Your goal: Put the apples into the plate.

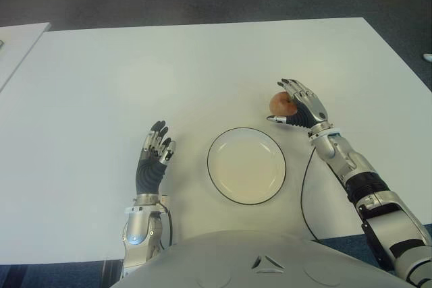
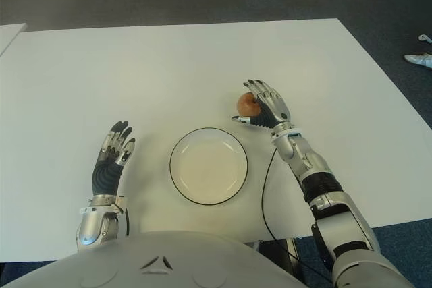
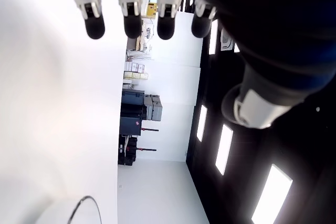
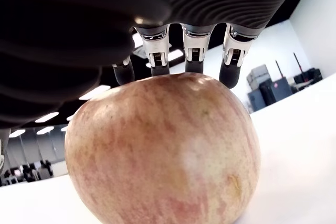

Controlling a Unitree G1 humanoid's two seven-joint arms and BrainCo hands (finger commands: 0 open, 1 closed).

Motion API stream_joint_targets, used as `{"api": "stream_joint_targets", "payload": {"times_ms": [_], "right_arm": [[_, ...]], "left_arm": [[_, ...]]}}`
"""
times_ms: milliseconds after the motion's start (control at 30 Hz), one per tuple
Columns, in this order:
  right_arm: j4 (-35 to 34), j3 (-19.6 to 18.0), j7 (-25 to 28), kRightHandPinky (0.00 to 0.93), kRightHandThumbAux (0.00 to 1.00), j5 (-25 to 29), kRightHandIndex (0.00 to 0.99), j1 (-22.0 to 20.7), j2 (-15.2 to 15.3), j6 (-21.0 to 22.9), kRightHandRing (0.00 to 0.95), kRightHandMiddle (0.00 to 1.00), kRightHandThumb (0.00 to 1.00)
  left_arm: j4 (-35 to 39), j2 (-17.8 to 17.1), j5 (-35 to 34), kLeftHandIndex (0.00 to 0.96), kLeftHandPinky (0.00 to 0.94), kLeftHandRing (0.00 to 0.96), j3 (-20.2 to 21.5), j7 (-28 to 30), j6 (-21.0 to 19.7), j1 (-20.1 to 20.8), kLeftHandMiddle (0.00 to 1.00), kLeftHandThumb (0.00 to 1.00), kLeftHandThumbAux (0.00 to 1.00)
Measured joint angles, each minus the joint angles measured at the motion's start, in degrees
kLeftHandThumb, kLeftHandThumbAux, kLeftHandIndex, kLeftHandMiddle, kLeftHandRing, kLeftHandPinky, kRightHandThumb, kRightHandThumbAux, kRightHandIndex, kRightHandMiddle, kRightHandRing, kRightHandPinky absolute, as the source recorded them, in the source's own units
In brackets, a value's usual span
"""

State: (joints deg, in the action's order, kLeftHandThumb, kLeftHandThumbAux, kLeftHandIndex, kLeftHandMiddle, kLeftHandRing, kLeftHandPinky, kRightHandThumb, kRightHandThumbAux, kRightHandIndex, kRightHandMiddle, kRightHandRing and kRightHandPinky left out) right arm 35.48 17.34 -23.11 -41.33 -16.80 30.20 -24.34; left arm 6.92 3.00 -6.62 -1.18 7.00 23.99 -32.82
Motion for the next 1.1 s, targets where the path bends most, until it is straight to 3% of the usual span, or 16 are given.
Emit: {"api": "stream_joint_targets", "payload": {"times_ms": [567, 1100], "right_arm": [[5.46, 0.48, -1.22, 0.045, 0.390, -0.03, 0.020, -3.15, -0.30, -0.84, 0.031, 0.056, 0.345], [11.77, 3.81, -1.71, 0.055, 0.406, -0.75, 0.025, -6.96, -1.15, -0.77, 0.026, 0.038, 0.355]], "left_arm": [[1.56, 0.54, 0.53, 0.032, 0.066, 0.030, -0.63, -0.19, -0.45, -1.00, 0.020, 0.265, 0.561], [2.69, 0.81, 1.02, 0.030, 0.063, 0.025, -1.65, -0.44, -0.07, -2.98, 0.016, 0.262, 0.551]]}}
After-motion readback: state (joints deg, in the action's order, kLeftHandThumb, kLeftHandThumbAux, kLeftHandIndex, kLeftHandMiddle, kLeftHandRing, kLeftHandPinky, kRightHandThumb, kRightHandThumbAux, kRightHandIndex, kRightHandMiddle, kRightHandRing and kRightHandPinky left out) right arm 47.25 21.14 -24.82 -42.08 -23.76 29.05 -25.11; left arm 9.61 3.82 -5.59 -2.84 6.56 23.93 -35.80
